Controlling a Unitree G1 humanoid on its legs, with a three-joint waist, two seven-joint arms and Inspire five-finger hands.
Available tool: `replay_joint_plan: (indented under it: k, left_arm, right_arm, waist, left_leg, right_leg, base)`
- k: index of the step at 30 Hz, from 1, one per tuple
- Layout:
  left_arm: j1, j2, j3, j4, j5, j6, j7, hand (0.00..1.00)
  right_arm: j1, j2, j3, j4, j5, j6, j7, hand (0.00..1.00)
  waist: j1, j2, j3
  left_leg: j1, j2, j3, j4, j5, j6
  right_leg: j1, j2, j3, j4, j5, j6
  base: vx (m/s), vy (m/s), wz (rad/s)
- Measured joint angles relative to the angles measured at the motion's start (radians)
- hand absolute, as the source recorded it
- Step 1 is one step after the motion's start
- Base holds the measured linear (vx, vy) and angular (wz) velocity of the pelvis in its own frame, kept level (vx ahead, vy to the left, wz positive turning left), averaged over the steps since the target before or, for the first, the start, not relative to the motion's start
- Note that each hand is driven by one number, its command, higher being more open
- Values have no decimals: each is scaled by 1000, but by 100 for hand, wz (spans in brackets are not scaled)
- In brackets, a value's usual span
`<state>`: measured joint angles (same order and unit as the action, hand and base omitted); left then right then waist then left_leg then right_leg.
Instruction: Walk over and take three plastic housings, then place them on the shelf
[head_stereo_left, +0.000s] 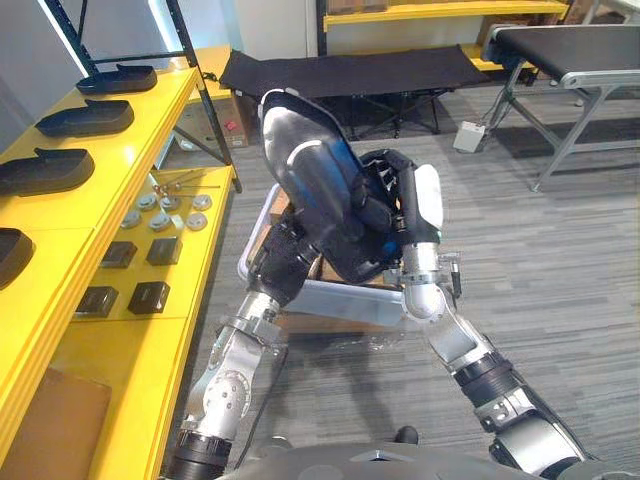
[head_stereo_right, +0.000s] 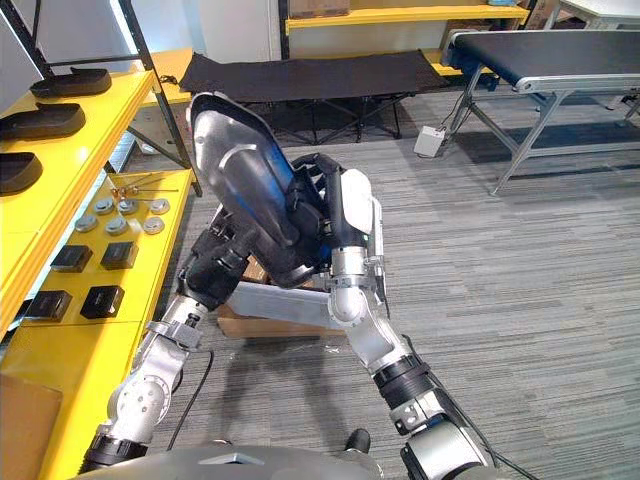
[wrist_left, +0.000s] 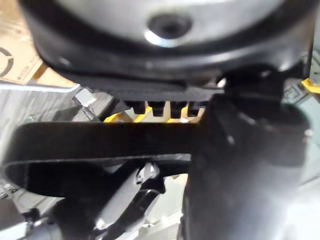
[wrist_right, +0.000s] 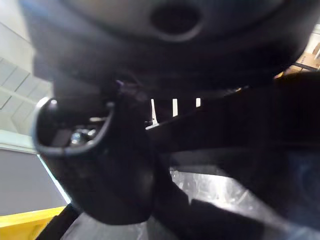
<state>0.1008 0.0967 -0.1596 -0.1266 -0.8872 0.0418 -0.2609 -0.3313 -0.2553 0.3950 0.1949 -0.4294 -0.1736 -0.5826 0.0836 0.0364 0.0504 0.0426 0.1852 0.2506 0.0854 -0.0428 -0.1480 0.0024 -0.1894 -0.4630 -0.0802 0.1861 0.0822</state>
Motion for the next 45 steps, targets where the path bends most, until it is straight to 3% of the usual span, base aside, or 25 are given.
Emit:
replay_joint_plan:
  k: [10,22,23,25,30,36,43,44,45]
  left_arm:
    - [0,1,-34,2,149,27,131,100]
    - [0,-3,-15,46,142,27,350,100]
    - [0,-5,-15,46,133,26,369,0]
    - [0,-15,-10,52,82,18,403,0]
    - [-5,-70,40,141,-66,-88,483,0]
    - [-5,-47,17,158,-92,-143,434,0]
    - [-5,-51,15,158,-91,-168,443,0]
    - [-5,-50,14,158,-87,-174,438,0]
    - [-5,-50,14,158,-84,-175,436,0]
  right_arm:
    - [-19,18,62,46,-16,0,11,0]
    - [-18,57,135,71,-25,0,36,0]
    - [-15,62,135,79,-25,0,37,0]
    - [-5,65,145,78,-26,0,36,0]
    - [36,85,219,77,-35,-26,49,0]
    - [36,96,209,83,-35,-26,52,0]
    - [43,103,215,67,-35,-30,42,0]
    - [45,103,216,64,-35,-30,36,100]
    - [46,103,216,64,-35,-30,34,100]
  waist:
    - [3,1,0]
    - [27,-8,-3]
    - [27,-10,-4]
    - [25,-13,-5]
    - [21,-21,-10]
    - [26,-37,-14]
    - [17,-46,-16]
    - [19,-46,-16]
    - [19,-47,-16]
  left_leg:
    - [-3,1,-9,-3,7,-5]
    - [-3,1,-18,-3,6,-6]
    - [-3,1,-18,-4,5,-6]
    - [-2,1,-17,-5,5,-6]
    - [-2,13,-11,-5,2,-13]
    - [-2,18,-12,-4,0,-18]
    - [-2,19,-10,-2,-2,-18]
    - [-1,19,-10,-2,-2,-18]
    - [-1,19,-10,-1,-2,-19]
  right_leg:
    - [0,1,-14,-4,-5,-7]
    - [7,1,-29,1,-5,-7]
    - [7,1,-29,0,-5,-8]
    - [6,1,-29,-1,-7,-9]
    - [1,13,-26,-4,-12,-17]
    - [1,18,-29,-4,-14,-20]
    - [1,18,-29,1,-14,-20]
    - [1,18,-29,1,-15,-21]
    - [1,18,-29,1,-15,-21]
  base:
    - [11,12,1]
    - [11,24,2]
    - [0,0,0]
    - [0,0,0]
    - [5,17,-4]
    - [0,0,0]
    - [0,0,0]
    - [0,0,0]
    - [0,0,0]
